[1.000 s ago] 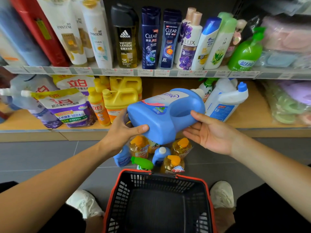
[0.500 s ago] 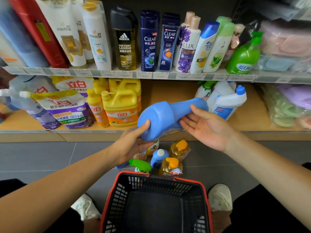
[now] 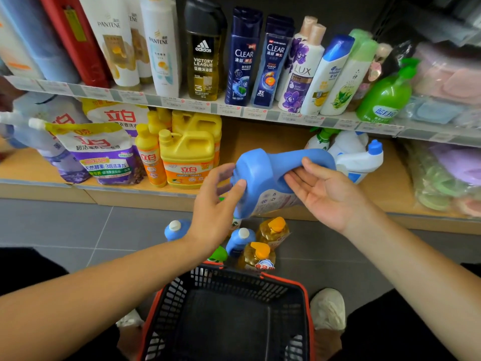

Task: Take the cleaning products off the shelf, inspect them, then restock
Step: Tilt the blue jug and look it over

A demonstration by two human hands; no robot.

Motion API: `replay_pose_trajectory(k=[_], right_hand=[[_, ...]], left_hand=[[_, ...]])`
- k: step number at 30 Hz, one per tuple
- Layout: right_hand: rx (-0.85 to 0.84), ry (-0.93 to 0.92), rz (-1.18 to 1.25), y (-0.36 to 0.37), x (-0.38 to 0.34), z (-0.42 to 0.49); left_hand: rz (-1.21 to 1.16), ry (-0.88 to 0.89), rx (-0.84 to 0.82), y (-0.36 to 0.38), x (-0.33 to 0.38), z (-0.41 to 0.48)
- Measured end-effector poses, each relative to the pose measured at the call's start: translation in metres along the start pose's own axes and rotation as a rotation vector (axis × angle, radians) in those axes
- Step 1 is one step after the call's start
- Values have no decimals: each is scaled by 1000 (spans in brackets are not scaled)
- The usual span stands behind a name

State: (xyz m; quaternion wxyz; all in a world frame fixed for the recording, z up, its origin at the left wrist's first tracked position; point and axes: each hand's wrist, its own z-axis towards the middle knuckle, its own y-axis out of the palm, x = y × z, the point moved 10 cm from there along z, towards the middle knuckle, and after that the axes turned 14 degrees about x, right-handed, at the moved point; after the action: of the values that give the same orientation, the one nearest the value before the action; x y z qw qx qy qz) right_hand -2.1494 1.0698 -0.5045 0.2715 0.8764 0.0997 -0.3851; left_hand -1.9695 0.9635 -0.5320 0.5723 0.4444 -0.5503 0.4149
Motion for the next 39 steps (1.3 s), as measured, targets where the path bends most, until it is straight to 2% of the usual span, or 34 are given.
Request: replay_pose_trajectory(k=[4,7,10,18,21,24,34,37,39], right_hand=[[19,-4,21,2,-3,-2],[20,-3,25,5,-4,-3],[39,-4,40,5,-5,-4],[32,1,63,6,-9,-1],[38,-11,48,3,-13,2],[45,-13,32,-1,-14,6],[36,-6,-66,-1,-2,13],[2,-39,-179,1,2,15],[-12,-96,-296,1,2,17]], left_hand=[[4,375,-187,15,26,-32],[110,463,-305,26,23,-40],[170,367,-331,25,6,-33],[153,85,-324,20,-37,-20],[209,111,-286,13,-40,-18],[227,168,-149,-1,-31,-10],[79,380,-5,-8,50,3],[54,332,-1,-16,56,23],[85,224,-41,-16,44,39]])
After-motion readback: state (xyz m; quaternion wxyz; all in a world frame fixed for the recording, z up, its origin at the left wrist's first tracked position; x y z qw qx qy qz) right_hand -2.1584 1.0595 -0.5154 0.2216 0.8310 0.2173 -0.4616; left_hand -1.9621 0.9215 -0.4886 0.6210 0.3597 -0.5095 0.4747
